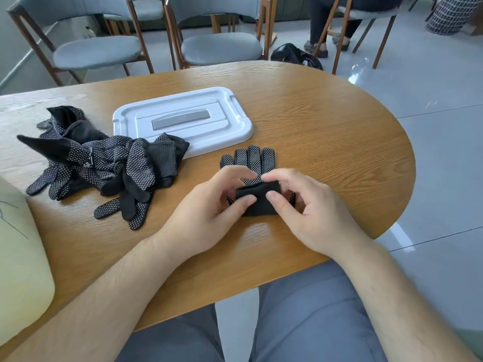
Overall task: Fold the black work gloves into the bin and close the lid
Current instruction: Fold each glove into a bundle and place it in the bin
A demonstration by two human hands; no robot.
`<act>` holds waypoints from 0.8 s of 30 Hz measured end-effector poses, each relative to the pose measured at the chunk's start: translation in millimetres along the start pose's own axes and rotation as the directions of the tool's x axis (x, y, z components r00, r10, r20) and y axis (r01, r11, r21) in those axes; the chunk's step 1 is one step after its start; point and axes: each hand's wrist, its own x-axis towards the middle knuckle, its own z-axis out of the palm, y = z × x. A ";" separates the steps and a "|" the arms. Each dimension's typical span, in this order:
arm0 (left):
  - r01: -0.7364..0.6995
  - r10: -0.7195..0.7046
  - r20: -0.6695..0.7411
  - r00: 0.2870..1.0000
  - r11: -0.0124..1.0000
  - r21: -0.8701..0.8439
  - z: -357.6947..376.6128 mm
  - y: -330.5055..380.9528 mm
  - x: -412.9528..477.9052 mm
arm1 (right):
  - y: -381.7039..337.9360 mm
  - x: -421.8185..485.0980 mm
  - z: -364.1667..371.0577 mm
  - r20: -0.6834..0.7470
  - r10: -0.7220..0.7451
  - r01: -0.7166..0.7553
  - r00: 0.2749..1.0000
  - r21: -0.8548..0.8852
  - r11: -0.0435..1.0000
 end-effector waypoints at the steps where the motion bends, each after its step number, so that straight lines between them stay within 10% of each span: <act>1: -0.003 0.003 -0.019 1.000 1.000 0.011 0.7 0.2 0.5 | 0.4 1.2 1.7 0.000 0.010 -0.010 1.000 0.007 1.000; 14: -0.240 0.251 0.024 0.968 0.888 0.393 -2.4 -8.1 1.6 | 1.4 -2.6 12.7 -0.017 -0.039 0.036 0.999 -0.164 0.986; 24: -0.195 0.169 0.097 0.981 0.849 0.492 -6.1 -13.7 3.3 | 0.4 -10.8 9.3 -0.038 -0.063 0.047 0.997 -0.324 0.945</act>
